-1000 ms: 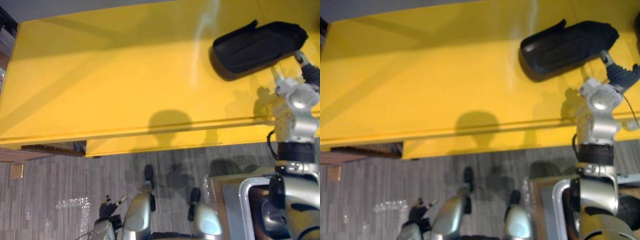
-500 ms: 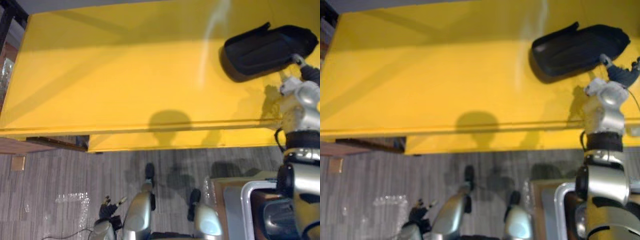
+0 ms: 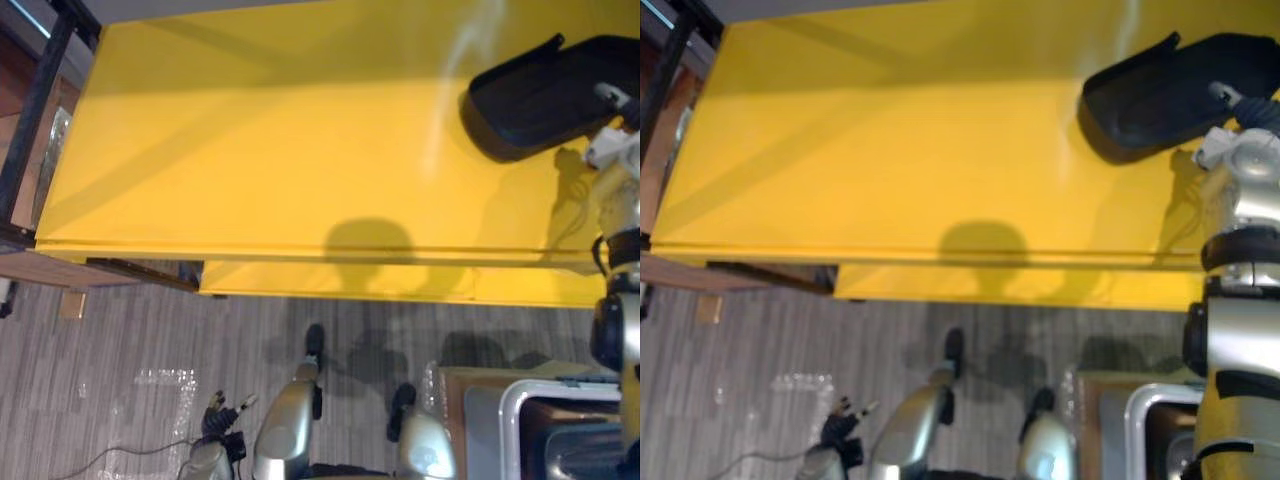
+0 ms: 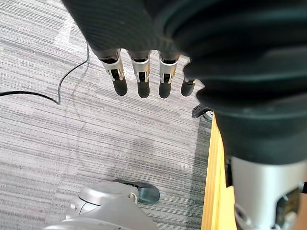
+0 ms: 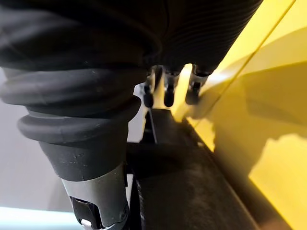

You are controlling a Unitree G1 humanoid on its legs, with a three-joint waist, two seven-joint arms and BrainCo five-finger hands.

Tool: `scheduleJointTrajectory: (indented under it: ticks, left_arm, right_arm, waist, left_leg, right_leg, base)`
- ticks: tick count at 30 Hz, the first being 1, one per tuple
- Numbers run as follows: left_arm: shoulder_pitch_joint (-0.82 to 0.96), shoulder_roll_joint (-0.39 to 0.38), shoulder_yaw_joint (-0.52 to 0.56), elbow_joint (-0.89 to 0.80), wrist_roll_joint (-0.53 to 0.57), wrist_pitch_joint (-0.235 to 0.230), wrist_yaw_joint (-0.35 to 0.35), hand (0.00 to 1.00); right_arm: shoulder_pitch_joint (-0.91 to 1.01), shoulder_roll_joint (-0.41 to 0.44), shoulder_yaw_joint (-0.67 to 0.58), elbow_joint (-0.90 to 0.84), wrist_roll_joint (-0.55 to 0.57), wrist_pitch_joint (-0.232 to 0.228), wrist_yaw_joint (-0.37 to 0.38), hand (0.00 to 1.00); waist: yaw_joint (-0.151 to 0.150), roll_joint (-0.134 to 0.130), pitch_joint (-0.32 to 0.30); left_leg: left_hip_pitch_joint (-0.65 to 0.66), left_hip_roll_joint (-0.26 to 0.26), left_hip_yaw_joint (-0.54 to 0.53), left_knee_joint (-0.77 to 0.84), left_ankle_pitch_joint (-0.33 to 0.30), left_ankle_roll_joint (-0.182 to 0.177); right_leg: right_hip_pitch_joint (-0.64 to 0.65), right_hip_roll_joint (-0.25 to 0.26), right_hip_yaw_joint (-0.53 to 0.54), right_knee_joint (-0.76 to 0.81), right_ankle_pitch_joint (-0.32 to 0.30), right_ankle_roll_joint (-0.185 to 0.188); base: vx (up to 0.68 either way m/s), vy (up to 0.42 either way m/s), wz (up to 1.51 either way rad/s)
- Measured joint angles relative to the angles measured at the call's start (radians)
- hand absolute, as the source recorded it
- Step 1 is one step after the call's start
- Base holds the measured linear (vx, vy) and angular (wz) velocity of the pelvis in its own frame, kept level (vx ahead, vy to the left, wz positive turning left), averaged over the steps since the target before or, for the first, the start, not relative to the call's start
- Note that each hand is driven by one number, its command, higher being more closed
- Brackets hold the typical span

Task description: Walk over and take plastic housings, then place them on the shelf

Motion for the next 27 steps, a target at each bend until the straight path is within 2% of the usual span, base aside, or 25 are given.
scheduleJointTrajectory:
  ticks: [6, 9, 13, 17, 21, 24, 27]
  left_arm:
    - [0.0, 0.001, 0.0, -0.006, 0.0, -0.012, -0.005, 0.0]
    - [0.0, 0.002, -0.001, -0.007, 0.0, -0.014, -0.021, 0.0]
    - [0.0, 0.002, -0.001, -0.006, 0.0, -0.025, -0.025, 0.0]
    - [0.0, 0.003, -0.001, -0.006, 0.0, -0.032, -0.027, 0.0]
    - [-0.001, 0.003, -0.002, -0.007, 0.0, -0.032, -0.027, 0.0]
    - [-0.009, 0.003, -0.002, -0.009, -0.002, -0.031, -0.025, 0.0]
    - [-0.028, 0.003, -0.01, -0.009, -0.001, -0.024, -0.024, 0.0]
  right_arm:
    - [-0.099, -0.032, 0.087, 0.031, -0.039, -0.004, 0.015, 0.0]
    - [-0.124, -0.042, 0.095, 0.034, -0.061, -0.025, 0.012, 0.0]
    - [-0.154, -0.047, 0.142, 0.034, -0.108, -0.032, -0.051, 0.0]
    - [-0.156, -0.047, 0.151, 0.029, -0.198, -0.028, -0.151, 0.0]
    - [-0.147, -0.047, 0.14, -0.025, -0.256, 0.013, -0.235, 0.0]
    - [-0.083, -0.044, 0.075, -0.152, -0.254, 0.039, -0.297, 0.0]
    - [-0.002, -0.002, 0.004, -0.236, -0.25, 0.062, -0.341, 0.0]
  waist:
    - [0.011, 0.007, 0.001]
    - [0.026, 0.009, 0.002]
    - [0.035, 0.01, 0.003]
    - [0.045, 0.01, 0.003]
    - [0.045, 0.01, 0.003]
    - [0.044, 0.01, 0.003]
    - [0.039, 0.01, 0.003]
  left_leg:
    - [-0.008, 0.0, -0.015, 0.0, 0.003, -0.004]
    - [-0.01, 0.002, -0.016, 0.0, 0.004, -0.006]
    - [-0.012, 0.002, -0.017, 0.0, 0.004, -0.006]
    - [-0.012, 0.005, -0.016, 0.0, 0.005, -0.007]
    - [-0.012, 0.009, -0.013, 0.0, 0.005, -0.007]
    - [-0.014, 0.017, -0.007, 0.0, 0.005, -0.008]
    - [-0.012, 0.022, 0.007, 0.0, 0.004, -0.008]
  right_leg:
    - [-0.004, -0.004, -0.02, 0.018, -0.017, -0.004]
    - [-0.006, -0.003, -0.022, 0.015, -0.018, -0.005]
    - [-0.006, -0.002, -0.023, 0.011, -0.018, -0.005]
    - [-0.006, 0.004, -0.023, 0.008, -0.018, -0.005]
    - [-0.005, 0.006, -0.021, -0.002, -0.013, -0.006]
    - [-0.003, 0.017, -0.016, -0.027, 0.001, -0.009]
    - [-0.004, 0.022, -0.002, -0.034, 0.009, -0.008]
  base:
    - [0.01, -0.029, 0.09]
    - [0.0, -0.011, 0.01]
    - [0.0, 0.0, 0.0]
    - [0.01, -0.036, -0.01]
    - [0.01, -0.011, -0.02]
    - [0.01, -0.026, -0.08]
    - [0.01, -0.018, -0.13]
